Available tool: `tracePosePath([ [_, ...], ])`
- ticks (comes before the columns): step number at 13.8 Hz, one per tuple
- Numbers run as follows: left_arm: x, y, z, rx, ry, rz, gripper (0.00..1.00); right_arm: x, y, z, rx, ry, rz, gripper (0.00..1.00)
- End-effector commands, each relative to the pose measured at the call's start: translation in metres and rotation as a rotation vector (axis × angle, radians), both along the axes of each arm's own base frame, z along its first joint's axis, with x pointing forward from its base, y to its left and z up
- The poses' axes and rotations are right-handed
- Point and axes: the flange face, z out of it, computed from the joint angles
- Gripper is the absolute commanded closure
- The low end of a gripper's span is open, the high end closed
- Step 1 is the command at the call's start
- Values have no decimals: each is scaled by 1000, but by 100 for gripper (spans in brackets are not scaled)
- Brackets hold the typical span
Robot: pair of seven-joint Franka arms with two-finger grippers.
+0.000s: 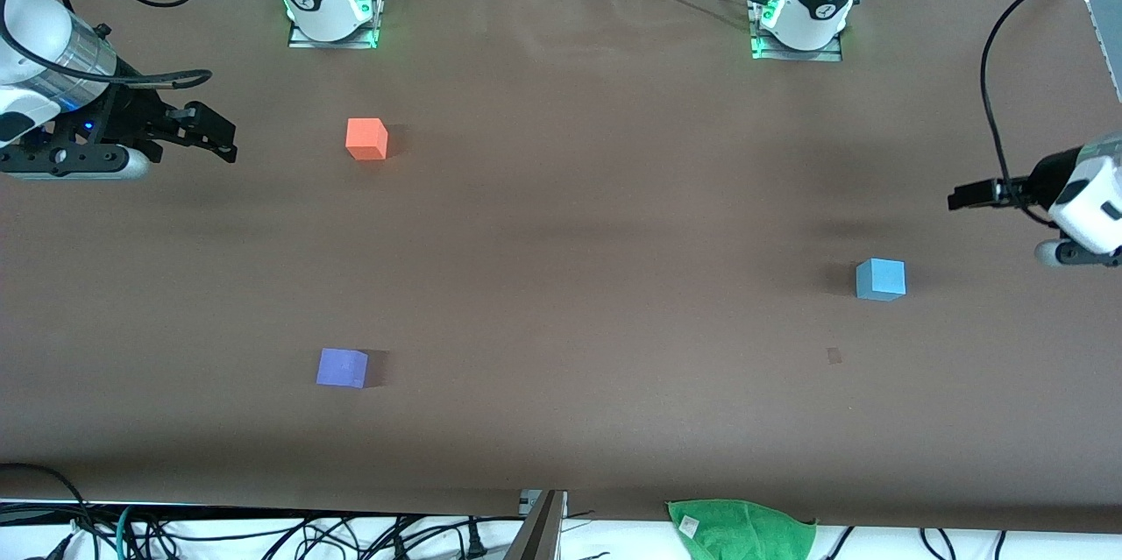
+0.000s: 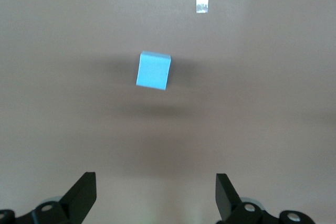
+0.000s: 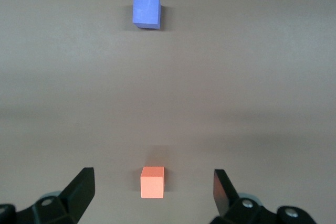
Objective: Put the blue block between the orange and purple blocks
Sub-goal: 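Reach the left gripper down over the light-blue block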
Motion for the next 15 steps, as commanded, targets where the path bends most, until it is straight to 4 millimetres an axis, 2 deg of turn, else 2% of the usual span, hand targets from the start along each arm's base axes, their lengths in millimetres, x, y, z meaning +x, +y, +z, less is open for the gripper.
tracePosePath([
  [1, 26, 13, -56, -19, 15, -67, 0, -1, 0, 4, 19, -8, 4, 0],
  [3, 41, 25, -110, -34, -9, -138, 0, -1, -1, 4, 19, -5, 4, 0],
  [5, 48, 40, -158, -41, -33, -168, 0, -1, -1, 4, 19, -5, 4, 0],
  [7, 43, 45, -180, -49, -34, -184, 0, -1, -1, 4, 19, -6, 4, 0],
  [11, 24, 35, -219, -55, -44, -181, 0, -1, -2, 4, 19, -5, 6, 0],
  [15, 14, 25, -238, -41, -95, -188, 0, -1, -2, 4, 19, -3, 6, 0],
])
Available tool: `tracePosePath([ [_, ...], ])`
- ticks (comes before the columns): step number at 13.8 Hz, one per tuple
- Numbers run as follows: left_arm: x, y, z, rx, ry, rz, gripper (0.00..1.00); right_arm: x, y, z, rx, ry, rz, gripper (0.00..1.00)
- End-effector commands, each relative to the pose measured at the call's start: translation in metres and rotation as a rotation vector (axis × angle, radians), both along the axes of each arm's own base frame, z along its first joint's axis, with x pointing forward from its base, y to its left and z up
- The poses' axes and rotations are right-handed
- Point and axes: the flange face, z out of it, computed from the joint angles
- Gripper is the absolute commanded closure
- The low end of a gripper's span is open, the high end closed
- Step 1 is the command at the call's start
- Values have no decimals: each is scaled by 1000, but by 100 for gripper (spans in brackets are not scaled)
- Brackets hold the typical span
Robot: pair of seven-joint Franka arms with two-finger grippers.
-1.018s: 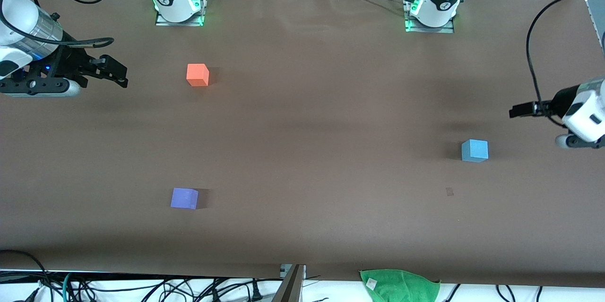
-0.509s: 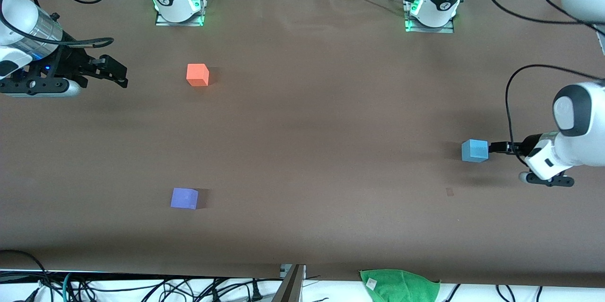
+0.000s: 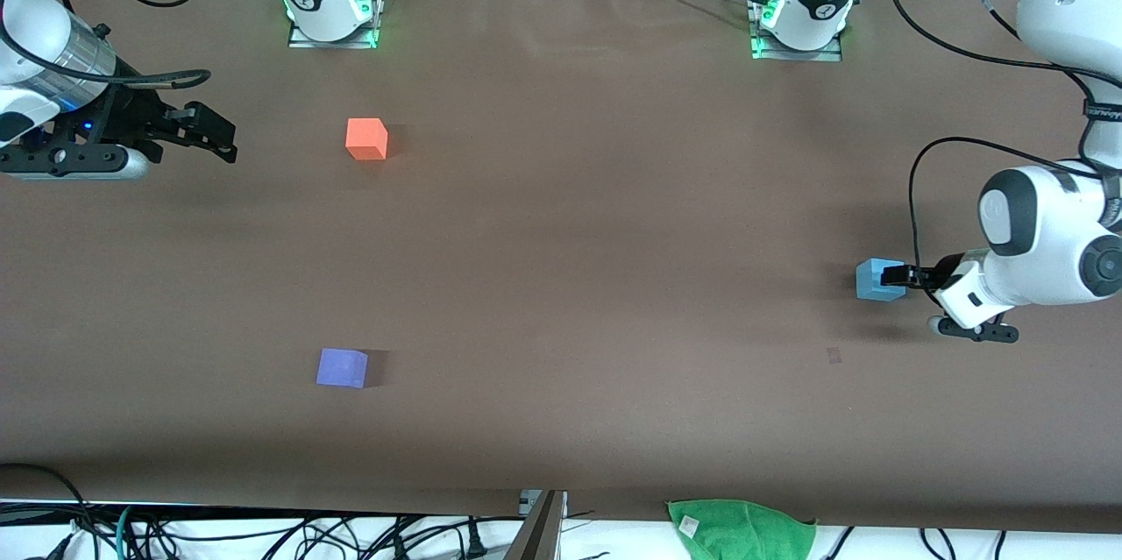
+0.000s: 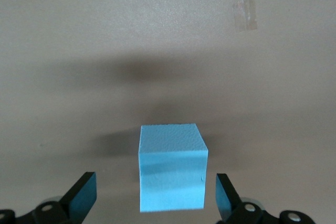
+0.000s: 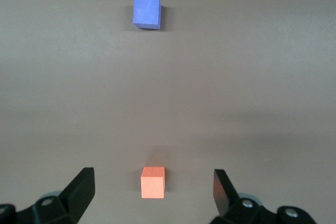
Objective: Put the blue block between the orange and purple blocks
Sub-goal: 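Reach the left gripper down over the light-blue block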
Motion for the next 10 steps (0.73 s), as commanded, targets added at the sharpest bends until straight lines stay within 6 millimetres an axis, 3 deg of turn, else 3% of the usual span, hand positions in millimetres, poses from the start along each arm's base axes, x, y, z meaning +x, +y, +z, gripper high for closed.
tracePosePath([
  [1, -13, -5, 4, 9, -31, -18, 0, -1, -2, 4, 18, -4, 8, 0],
  [10, -27, -9, -19, 12, -54, -15, 0, 0, -5, 3, 18, -4, 2, 0],
])
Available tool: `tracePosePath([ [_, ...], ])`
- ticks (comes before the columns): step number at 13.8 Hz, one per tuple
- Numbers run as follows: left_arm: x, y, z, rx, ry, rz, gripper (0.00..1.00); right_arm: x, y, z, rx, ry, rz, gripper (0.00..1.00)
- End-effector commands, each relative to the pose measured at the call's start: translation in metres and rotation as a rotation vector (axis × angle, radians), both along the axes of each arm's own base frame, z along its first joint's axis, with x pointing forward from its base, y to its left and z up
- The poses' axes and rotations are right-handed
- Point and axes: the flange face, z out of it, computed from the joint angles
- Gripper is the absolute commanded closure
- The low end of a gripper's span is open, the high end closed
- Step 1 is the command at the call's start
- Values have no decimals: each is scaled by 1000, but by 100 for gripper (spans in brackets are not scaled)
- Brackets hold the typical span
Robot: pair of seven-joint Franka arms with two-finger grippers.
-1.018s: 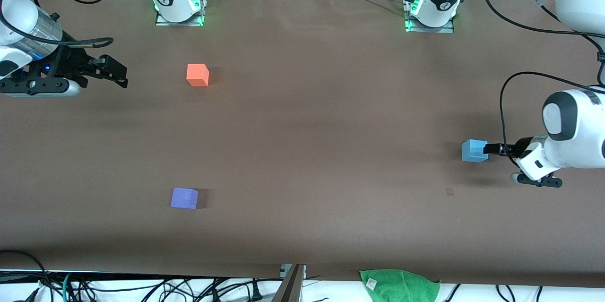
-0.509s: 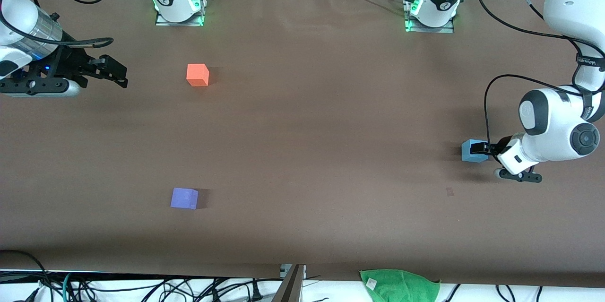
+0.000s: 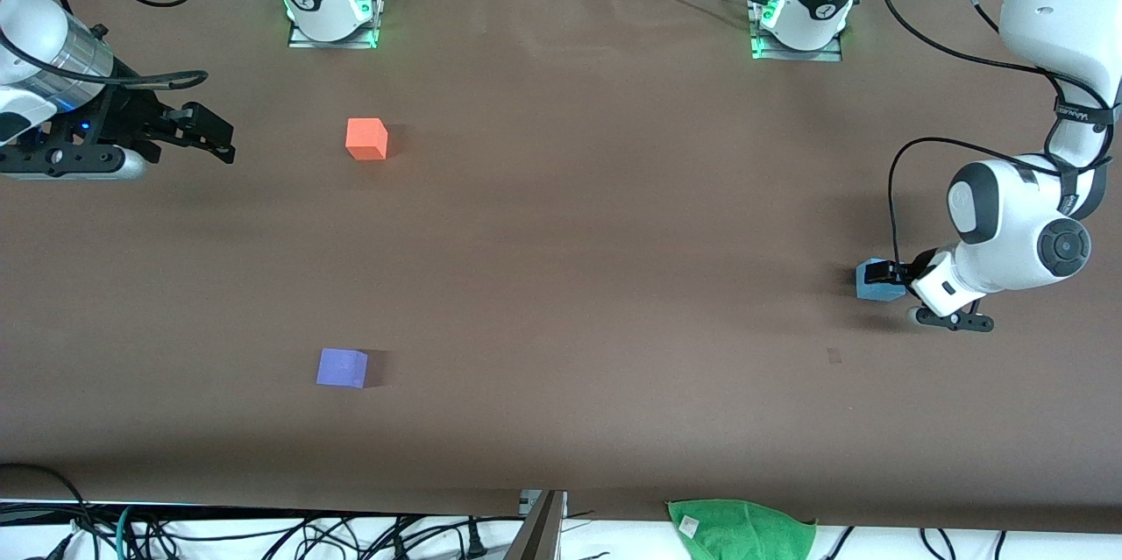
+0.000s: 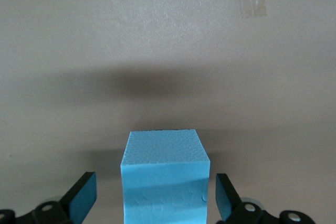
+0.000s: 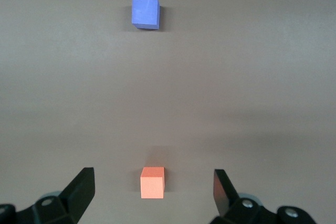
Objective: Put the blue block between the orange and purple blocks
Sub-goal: 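Close the left gripper on the light-blue block, then carry the blue block to mid-table with the left gripper while the right gripper approaches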
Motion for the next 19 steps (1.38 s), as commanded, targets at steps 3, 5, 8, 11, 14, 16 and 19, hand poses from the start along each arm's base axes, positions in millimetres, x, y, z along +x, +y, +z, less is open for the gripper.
tracePosePath([
  [3, -6, -15, 10, -1, -12, -35, 31, 0, -4, 3, 17, -1, 7, 0],
  [5, -5, -15, 11, -1, -8, -36, 42, 0, -4, 3, 17, -1, 7, 0],
  [8, 16, -26, 43, -10, -11, -41, 43, 0, -4, 3, 17, -3, 5, 0],
  [11, 41, -75, 101, -44, 50, 32, 42, 0, -4, 3, 17, -3, 5, 0],
  [14, 46, -159, 129, -83, 35, 117, 42, 0, -4, 4, 18, -6, 5, 0],
  [16, 37, -233, 137, -82, 49, 213, 41, 0, -4, 4, 18, -4, 5, 0],
  [19, 15, -367, 143, -72, 20, 248, 41, 5, -4, -1, 16, -5, 6, 0],
])
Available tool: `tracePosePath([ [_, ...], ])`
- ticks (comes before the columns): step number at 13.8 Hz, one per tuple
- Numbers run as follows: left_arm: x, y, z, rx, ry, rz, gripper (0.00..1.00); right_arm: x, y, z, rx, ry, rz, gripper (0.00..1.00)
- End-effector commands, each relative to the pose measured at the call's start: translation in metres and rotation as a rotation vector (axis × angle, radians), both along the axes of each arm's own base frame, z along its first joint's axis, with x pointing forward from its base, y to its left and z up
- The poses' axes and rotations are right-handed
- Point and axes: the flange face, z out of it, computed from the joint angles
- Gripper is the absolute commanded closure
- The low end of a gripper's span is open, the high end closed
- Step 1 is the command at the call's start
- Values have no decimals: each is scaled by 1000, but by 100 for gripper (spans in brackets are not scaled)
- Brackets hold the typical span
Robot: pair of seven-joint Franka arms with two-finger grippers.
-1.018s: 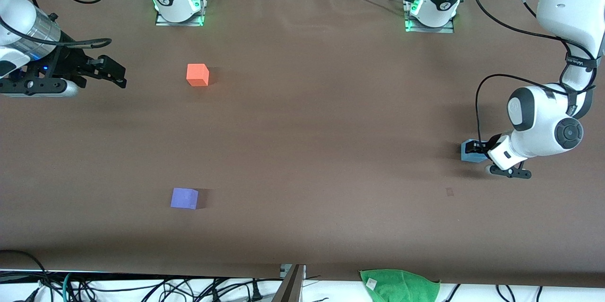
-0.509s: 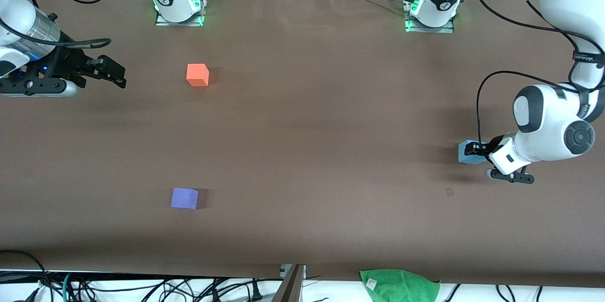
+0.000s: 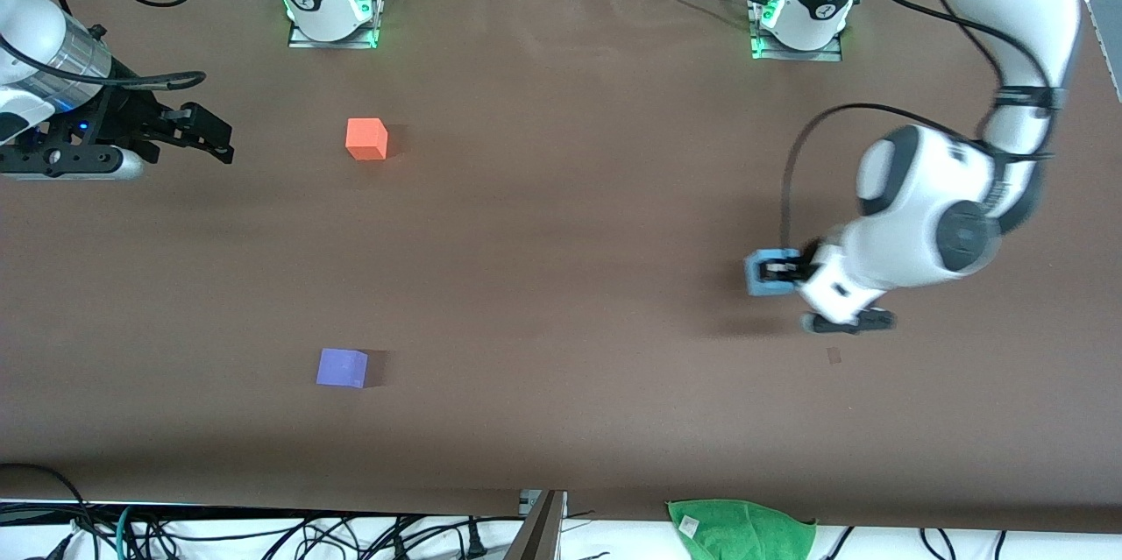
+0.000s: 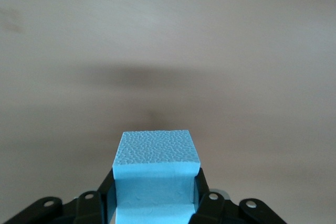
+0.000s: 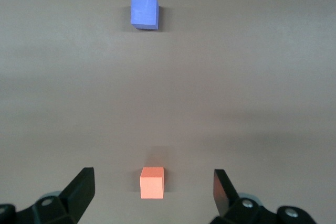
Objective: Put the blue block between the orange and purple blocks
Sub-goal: 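Carry the blue block to mid-table with the left gripper while the right gripper approaches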
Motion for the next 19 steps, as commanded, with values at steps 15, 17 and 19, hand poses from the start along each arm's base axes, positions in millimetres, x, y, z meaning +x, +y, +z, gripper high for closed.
tracePosePath([
  [15, -82, -328, -88, 75, -212, 12, 28, 41, 5, -118, -6, 202, 19, 0],
  [17, -84, -330, -95, 77, -205, 9, 27, 41, 6, -117, -8, 200, 19, 0],
  [19, -83, -332, -94, 71, -208, 13, 19, 41, 5, -117, -7, 200, 16, 0],
])
